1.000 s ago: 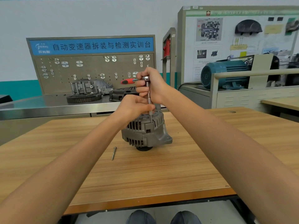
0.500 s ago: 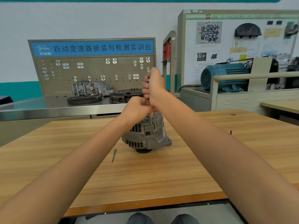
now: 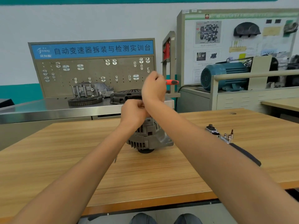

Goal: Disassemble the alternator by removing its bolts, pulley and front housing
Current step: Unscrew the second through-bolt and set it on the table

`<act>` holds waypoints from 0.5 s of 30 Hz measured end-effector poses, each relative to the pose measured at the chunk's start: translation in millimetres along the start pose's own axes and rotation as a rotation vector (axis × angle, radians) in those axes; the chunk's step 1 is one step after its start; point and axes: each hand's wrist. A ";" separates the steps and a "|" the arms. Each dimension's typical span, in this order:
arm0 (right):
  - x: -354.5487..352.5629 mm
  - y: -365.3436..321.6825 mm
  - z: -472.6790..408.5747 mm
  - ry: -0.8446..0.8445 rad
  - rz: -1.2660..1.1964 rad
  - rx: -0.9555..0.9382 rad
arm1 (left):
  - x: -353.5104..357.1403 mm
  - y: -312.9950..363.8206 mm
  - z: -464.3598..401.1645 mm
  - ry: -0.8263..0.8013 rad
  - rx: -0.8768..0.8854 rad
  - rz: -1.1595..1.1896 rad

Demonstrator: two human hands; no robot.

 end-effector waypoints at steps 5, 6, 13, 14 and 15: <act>5.8 1.1 -1.1 0.002 -0.111 0.013 | 7.7 -2.0 1.6 0.073 -0.066 -0.013; 5.7 0.1 -1.7 -0.032 -0.139 0.041 | 7.7 -3.4 1.0 0.025 -0.063 0.037; -6.2 -8.4 -17.1 -0.343 -0.232 0.335 | 3.2 -9.2 3.1 -0.234 0.005 0.212; -8.9 -9.0 -19.6 -0.452 -0.243 0.368 | 1.9 -11.0 3.2 -0.254 0.010 0.238; -11.8 -8.9 -22.3 -0.580 -0.267 0.398 | 0.5 -12.2 3.4 -0.275 0.005 0.271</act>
Point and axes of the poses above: each hand's wrist, its own z-axis away from the middle knuckle, its own x-axis out of the palm, y = z × x, and after that the axes turned 1 degree about y, right-handed
